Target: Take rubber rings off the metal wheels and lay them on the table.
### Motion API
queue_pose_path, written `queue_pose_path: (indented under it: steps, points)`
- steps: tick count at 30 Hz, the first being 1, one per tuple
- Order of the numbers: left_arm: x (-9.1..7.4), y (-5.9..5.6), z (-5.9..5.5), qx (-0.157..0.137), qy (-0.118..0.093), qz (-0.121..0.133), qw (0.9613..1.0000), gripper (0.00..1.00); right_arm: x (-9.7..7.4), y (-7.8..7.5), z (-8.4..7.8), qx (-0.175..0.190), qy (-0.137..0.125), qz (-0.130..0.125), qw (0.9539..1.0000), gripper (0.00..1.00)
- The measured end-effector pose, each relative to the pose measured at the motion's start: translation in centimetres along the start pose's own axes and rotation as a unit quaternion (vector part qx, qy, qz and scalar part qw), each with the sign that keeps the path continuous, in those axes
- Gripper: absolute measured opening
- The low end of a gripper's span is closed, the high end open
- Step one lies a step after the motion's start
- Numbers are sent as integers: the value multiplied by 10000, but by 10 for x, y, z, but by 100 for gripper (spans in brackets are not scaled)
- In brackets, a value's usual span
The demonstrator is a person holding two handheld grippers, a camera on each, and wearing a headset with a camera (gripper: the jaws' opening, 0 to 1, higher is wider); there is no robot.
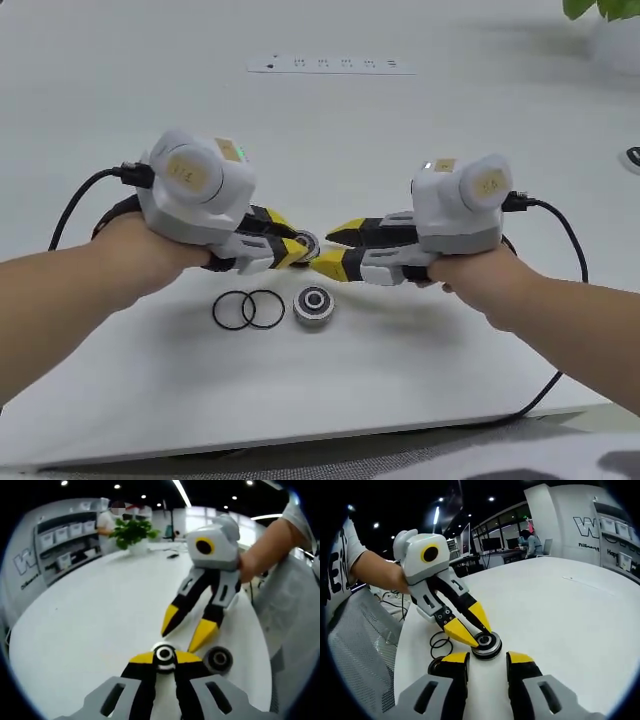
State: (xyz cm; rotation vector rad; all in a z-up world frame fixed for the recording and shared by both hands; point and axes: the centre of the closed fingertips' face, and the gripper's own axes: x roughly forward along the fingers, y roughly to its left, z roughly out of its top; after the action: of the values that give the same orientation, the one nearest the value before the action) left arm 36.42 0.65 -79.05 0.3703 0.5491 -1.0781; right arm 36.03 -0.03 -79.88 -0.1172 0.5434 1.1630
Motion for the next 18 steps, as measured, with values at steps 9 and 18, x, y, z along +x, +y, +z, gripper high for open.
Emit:
queue_pose_path:
  steps: [9,18]
  points:
    - [0,0,0,-42,-17,42,10000,14,8,2,1,-61,54,38,10000,25]
    - [0,0,0,-62,-31,64,10000,14,15,3,0,-136,121,10,9998,25]
